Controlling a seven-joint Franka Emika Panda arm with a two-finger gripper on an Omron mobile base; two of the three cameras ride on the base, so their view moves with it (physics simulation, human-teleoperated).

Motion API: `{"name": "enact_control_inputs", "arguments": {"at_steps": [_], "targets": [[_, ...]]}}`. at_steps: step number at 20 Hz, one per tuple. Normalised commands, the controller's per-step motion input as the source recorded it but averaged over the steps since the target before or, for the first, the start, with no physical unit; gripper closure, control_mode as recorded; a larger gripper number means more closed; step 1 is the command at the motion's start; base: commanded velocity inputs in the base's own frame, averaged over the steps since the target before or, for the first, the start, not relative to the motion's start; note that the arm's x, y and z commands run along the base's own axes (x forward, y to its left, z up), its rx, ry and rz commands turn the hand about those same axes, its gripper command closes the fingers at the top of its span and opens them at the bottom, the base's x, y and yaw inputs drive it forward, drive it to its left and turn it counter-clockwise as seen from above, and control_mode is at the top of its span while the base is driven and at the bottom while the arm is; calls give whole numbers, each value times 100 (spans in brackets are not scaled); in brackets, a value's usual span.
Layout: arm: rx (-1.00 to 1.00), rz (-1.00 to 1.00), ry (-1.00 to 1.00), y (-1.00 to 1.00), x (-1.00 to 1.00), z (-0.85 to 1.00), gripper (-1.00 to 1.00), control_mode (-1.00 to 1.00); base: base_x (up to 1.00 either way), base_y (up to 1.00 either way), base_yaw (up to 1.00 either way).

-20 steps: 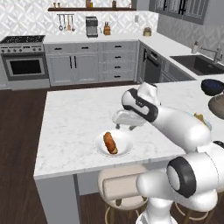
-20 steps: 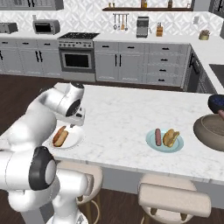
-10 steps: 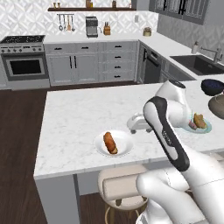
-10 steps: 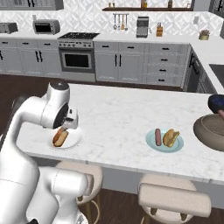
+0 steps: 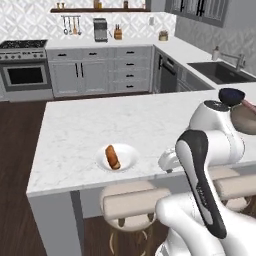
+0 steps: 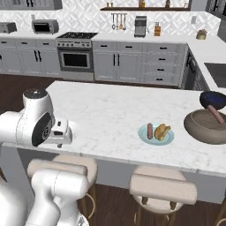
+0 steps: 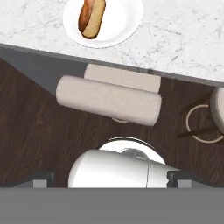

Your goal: Place one bun and one sausage from the bowl on each plate.

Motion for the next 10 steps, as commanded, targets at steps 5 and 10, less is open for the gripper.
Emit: {"name": "enact_control_inputs", "arguments": {"at_steps": [5,10], "targets": [[0,0,0,0,0,0,-100,100,-29,-100,-13],[0,0,0,0,0,0,-100,100,18,-100,-3]]}}
